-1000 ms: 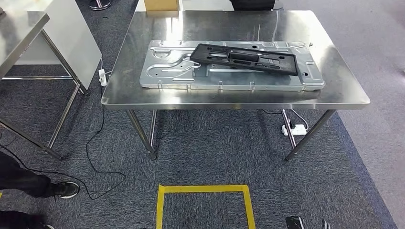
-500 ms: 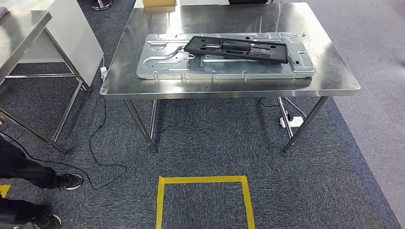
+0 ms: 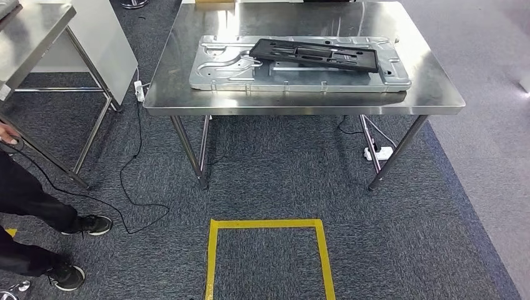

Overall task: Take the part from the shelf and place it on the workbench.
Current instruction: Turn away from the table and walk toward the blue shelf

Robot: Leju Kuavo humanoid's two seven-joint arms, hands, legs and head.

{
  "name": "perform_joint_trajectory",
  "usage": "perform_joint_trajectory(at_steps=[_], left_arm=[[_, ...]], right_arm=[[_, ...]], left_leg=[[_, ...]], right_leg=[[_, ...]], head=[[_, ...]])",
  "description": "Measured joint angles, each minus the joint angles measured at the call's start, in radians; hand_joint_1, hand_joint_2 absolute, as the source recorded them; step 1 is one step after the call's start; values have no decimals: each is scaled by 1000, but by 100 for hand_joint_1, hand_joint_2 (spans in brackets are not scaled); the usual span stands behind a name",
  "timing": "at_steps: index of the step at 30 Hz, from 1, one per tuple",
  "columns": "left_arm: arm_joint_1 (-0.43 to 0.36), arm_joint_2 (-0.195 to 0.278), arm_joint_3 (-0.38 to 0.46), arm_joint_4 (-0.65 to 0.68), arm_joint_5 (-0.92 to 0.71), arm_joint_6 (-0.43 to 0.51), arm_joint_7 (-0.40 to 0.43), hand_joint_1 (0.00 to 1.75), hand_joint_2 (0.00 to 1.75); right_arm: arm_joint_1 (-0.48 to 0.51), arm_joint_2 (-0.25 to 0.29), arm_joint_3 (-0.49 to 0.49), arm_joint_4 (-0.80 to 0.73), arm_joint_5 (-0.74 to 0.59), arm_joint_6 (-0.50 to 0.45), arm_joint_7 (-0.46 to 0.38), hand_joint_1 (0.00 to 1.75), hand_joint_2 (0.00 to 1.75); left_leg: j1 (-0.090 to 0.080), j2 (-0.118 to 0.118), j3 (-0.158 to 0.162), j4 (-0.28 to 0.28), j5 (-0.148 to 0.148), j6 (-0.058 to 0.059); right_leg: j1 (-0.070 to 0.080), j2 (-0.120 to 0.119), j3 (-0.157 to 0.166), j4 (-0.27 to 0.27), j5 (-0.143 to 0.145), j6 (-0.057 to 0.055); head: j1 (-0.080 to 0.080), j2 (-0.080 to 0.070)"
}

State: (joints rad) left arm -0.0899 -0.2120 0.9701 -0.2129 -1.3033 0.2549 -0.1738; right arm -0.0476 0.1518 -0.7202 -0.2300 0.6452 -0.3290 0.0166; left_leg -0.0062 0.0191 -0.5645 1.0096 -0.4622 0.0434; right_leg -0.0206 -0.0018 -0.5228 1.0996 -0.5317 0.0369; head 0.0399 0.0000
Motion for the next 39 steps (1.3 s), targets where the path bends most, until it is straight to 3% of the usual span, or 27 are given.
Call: perform_joint_trajectory(at_steps=[2,5,7,9,10,11,12,13,14,16,18,20,21,22,24,25,26,27,29,31,32,35,36,37,39], left_arm=[[-1,0,0,0,1,1,-2,0,0],[-1,0,0,0,2,2,-2,0,0],[1,1,0,0,2,2,-2,0,0],[3,1,0,0,2,2,-2,0,0],[3,1,0,0,3,2,-2,0,0],[3,1,0,0,4,2,-2,0,0],[3,1,0,0,5,2,-3,0,0],[3,1,0,0,7,2,-4,0,0],[2,1,1,0,9,2,-6,0,0],[0,2,1,0,11,1,-10,0,0],[-2,3,1,0,13,1,-13,0,0],[-1,3,1,0,15,1,-15,0,0],[0,3,1,0,16,1,-15,0,0],[0,3,1,0,17,1,-15,0,0],[-1,3,1,0,19,2,-16,0,0],[0,3,1,0,20,2,-16,0,0],[0,3,1,0,20,2,-16,0,0],[1,2,1,0,20,1,-16,0,0],[0,2,1,0,20,0,-16,0,0],[0,2,1,0,20,0,-17,0,0],[0,2,1,0,20,0,-17,0,0],[1,2,2,0,22,2,-19,0,0],[1,2,3,0,22,4,-19,0,0],[3,3,3,0,22,5,-20,0,0],[5,3,4,0,22,5,-19,0,0]], right_arm=[[-2,0,0,0,2,1,-3,0,0],[-4,1,0,1,4,3,-6,0,0],[-6,3,0,2,4,5,-7,0,0],[-6,4,0,2,6,11,-12,0,0],[-5,5,0,2,7,14,-17,0,0],[-5,5,0,2,9,18,-24,0,0],[-4,5,0,2,10,23,-32,0,0],[-4,5,0,2,12,27,-40,0,0],[-4,5,0,2,13,30,-48,0,0],[-5,6,0,2,15,34,-58,0,0],[-5,7,0,2,15,34,-63,0,0],[-5,7,0,3,15,34,-71,0,0],[-4,7,0,3,15,34,-76,0,0],[-4,7,0,3,15,34,-78,0,0],[-4,6,0,3,15,34,-81,0,0],[-4,6,0,3,13,35,-82,0,0],[-4,6,-1,3,8,38,-86,0,0],[-4,6,-3,3,2,44,-90,0,0],[-4,6,-9,3,-16,63,-103,0,0],[-6,5,-18,3,-31,82,-118,0,0],[-7,5,-23,3,-37,88,-125,0,0],[-7,5,-37,3,-42,77,-146,0,0],[-7,5,-41,3,-41,71,-152,0,0],[-8,4,-45,3,-41,67,-157,0,0],[-9,4,-49,3,-41,66,-165,0,0]], left_leg=[[-2,0,-15,16,6,-11],[1,-3,-30,26,7,-31],[6,-8,-55,85,-56,-43],[10,-10,-90,206,-147,-51],[11,-10,-100,259,-171,-53],[11,-10,-96,286,-171,-53],[11,-10,-73,274,-151,-52],[11,-10,-32,226,-121,-49],[10,-10,20,152,-98,-45],[5,-11,107,14,-87,-34],[-2,-12,129,-34,-92,-23],[1,-9,117,-42,-75,-9],[3,-7,110,-46,-63,1],[5,-6,99,-50,-51,8],[3,-4,74,-48,-32,16],[2,-3,61,-45,-23,16],[1,-3,47,-41,-15,15],[1,-2,34,-35,-9,14],[1,-1,8,-19,0,9],[-2,-2,-12,0,5,2],[-3,-2,-19,7,8,-3],[-2,-4,-29,15,18,-22],[-1,-6,-37,26,3,-28],[1,-8,-49,53,-29,-34],[6,-11,-83,158,-123,-43]], right_leg=[[5,1,37,-73,-18,-9],[5,-1,20,-83,-4,-35],[3,-4,0,-87,15,-52],[6,-6,-25,-85,33,-57],[7,-7,-37,-83,41,-57],[8,-7,-50,-81,49,-57],[8,-8,-62,-77,56,-56],[8,-7,-71,-74,63,-54],[8,-7,-79,-71,69,-52],[9,-6,-87,-68,83,-42],[8,-7,-90,-71,97,-29],[8,-6,-94,-69,100,-17],[8,-5,-101,-54,79,-13],[8,-3,-113,-21,41,-10],[7,-2,-146,93,-56,-6],[6,-2,-158,153,-85,-4],[6,-2,-160,191,-91,-2],[6,-2,-146,196,-76,-2],[5,-2,-64,98,-22,-4],[8,-1,24,-37,-9,-10],[10,-1,45,-75,-15,-14],[12,-1,37,-95,-9,-35],[10,-3,28,-97,0,-45],[9,-4,16,-99,10,-54],[9,-5,-8,-99,29,-63]], head=[[0,0],[-1,0],[-1,0],[-2,0],[-2,0],[-2,0],[-2,0],[-2,0],[-2,0],[-2,0],[-1,0],[-1,0],[-1,0],[0,0],[0,0],[0,0],[0,0],[0,0],[0,0],[0,0],[0,0],[-1,0],[-1,0],[-1,0],[-2,0]])
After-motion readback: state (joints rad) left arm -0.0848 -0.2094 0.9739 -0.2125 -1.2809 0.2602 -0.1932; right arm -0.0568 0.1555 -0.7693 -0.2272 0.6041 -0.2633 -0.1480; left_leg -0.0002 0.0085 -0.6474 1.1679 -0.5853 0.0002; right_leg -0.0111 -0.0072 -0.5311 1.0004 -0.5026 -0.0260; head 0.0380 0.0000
